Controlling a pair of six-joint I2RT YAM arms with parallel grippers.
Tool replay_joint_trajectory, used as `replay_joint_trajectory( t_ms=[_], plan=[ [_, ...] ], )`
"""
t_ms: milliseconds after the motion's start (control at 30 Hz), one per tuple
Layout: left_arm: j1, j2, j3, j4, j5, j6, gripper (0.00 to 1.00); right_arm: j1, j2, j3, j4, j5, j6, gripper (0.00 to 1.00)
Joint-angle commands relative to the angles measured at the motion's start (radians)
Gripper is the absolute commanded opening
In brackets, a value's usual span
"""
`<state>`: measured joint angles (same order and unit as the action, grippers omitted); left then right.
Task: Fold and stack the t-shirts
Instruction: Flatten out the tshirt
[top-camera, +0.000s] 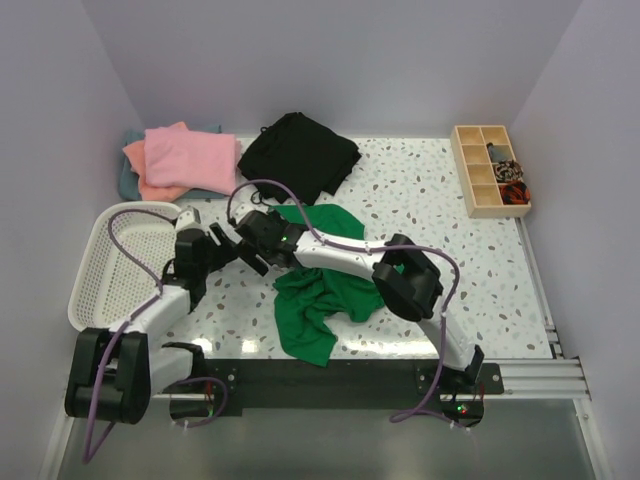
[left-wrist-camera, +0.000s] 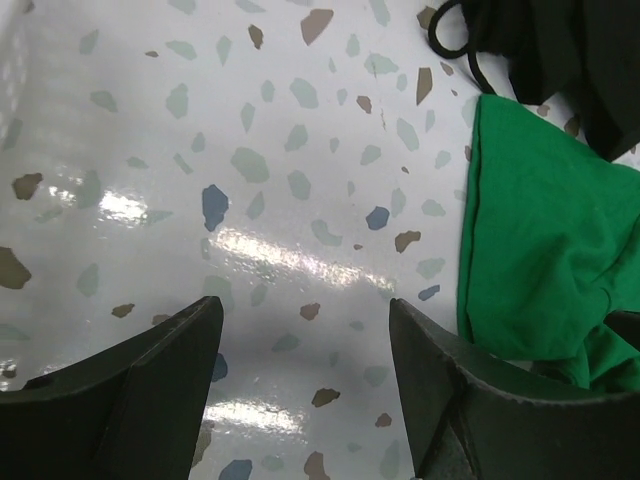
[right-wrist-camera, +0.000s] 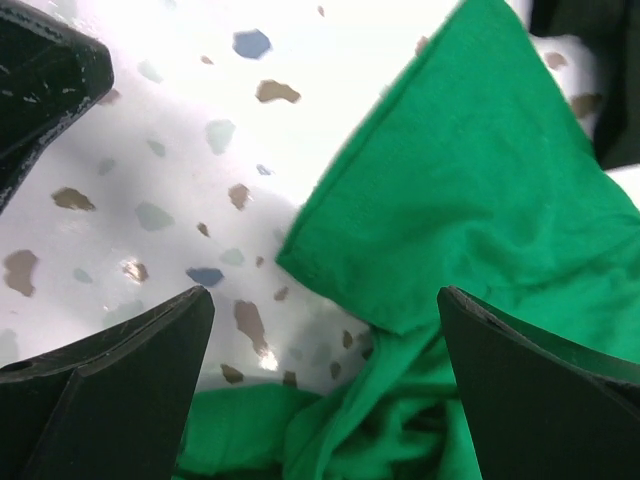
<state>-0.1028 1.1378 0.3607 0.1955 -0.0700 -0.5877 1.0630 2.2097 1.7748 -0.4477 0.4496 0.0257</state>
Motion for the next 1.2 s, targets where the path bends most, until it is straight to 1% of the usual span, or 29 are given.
replay_joint_trajectory(
  t_ms=[0, 133, 267, 433, 467, 500, 567, 600, 633, 667, 700, 733, 800, 833, 867, 900, 933, 1033, 1067, 1133, 1167],
  plan=[
    [-0.014, -0.072, 0.000, -0.002, -0.013, -0.049, 0.73, -0.075, 0.076, 0.034, 0.047, -0.051, 0.033, 0.97],
    [-0.014, -0.143, -0.014, -0.031, -0.085, -0.073, 0.73, -0.093, 0.107, 0.035, 0.050, -0.065, 0.045, 0.96],
    [-0.014, -0.203, -0.031, -0.048, -0.137, -0.081, 0.74, -0.120, 0.136, 0.035, 0.047, -0.055, 0.083, 0.93],
    [-0.014, -0.237, -0.040, -0.048, -0.140, -0.086, 0.75, -0.158, 0.150, 0.014, 0.049, -0.055, 0.115, 0.91],
    [-0.014, -0.236, -0.037, -0.048, -0.136, -0.086, 0.75, -0.159, 0.151, 0.009, 0.055, -0.052, 0.115, 0.88],
    [-0.014, -0.231, -0.035, -0.048, -0.136, -0.084, 0.75, -0.163, 0.150, 0.003, 0.056, -0.051, 0.112, 0.74],
    [-0.014, -0.214, -0.034, -0.045, -0.125, -0.084, 0.75, -0.164, 0.150, 0.003, 0.053, -0.051, 0.108, 0.60],
    [-0.014, -0.207, -0.032, -0.038, -0.120, -0.084, 0.75, -0.163, 0.142, 0.000, 0.052, -0.052, 0.106, 0.41],
    [-0.014, -0.193, -0.032, -0.036, -0.117, -0.086, 0.75, -0.161, 0.130, -0.008, 0.052, -0.052, 0.106, 0.30],
    [-0.014, -0.187, -0.032, -0.034, -0.111, -0.084, 0.75, -0.163, 0.110, -0.040, 0.072, -0.046, 0.111, 0.16],
    [-0.014, -0.182, -0.034, -0.025, -0.108, -0.084, 0.75, -0.163, 0.085, -0.064, 0.089, -0.045, 0.111, 0.09],
    [-0.014, -0.173, -0.034, -0.019, -0.105, -0.083, 0.75, -0.161, 0.018, -0.086, 0.099, -0.040, 0.111, 0.00],
    [-0.014, -0.159, -0.040, 0.001, -0.087, -0.077, 0.75, -0.163, -0.072, -0.152, 0.122, -0.014, 0.112, 0.00],
    [-0.014, -0.153, -0.040, 0.008, -0.077, -0.074, 0.75, -0.163, -0.172, -0.175, 0.124, 0.006, 0.111, 0.00],
    [-0.014, -0.147, -0.042, 0.015, -0.064, -0.069, 0.75, -0.163, -0.233, -0.219, 0.139, 0.015, 0.108, 0.00],
    [-0.014, -0.133, -0.042, 0.024, -0.057, -0.069, 0.75, -0.163, -0.289, -0.232, 0.136, 0.020, 0.102, 0.00],
    [-0.014, -0.125, -0.043, 0.030, -0.050, -0.067, 0.75, -0.163, -0.392, -0.235, 0.124, 0.027, 0.094, 0.00],
    [-0.014, -0.093, -0.042, 0.047, -0.031, -0.064, 0.74, -0.161, -0.526, -0.213, 0.057, 0.008, 0.082, 0.00],
    [-0.014, -0.089, -0.042, 0.051, -0.016, -0.066, 0.74, -0.159, -0.594, -0.180, 0.014, -0.011, 0.080, 0.00],
    [-0.014, -0.072, -0.043, 0.065, -0.004, -0.069, 0.74, -0.153, -0.655, -0.135, -0.029, -0.043, 0.074, 0.00],
    [-0.014, -0.067, -0.042, 0.073, 0.005, -0.070, 0.74, -0.150, -0.706, -0.085, -0.066, -0.076, 0.071, 0.00]
  ],
)
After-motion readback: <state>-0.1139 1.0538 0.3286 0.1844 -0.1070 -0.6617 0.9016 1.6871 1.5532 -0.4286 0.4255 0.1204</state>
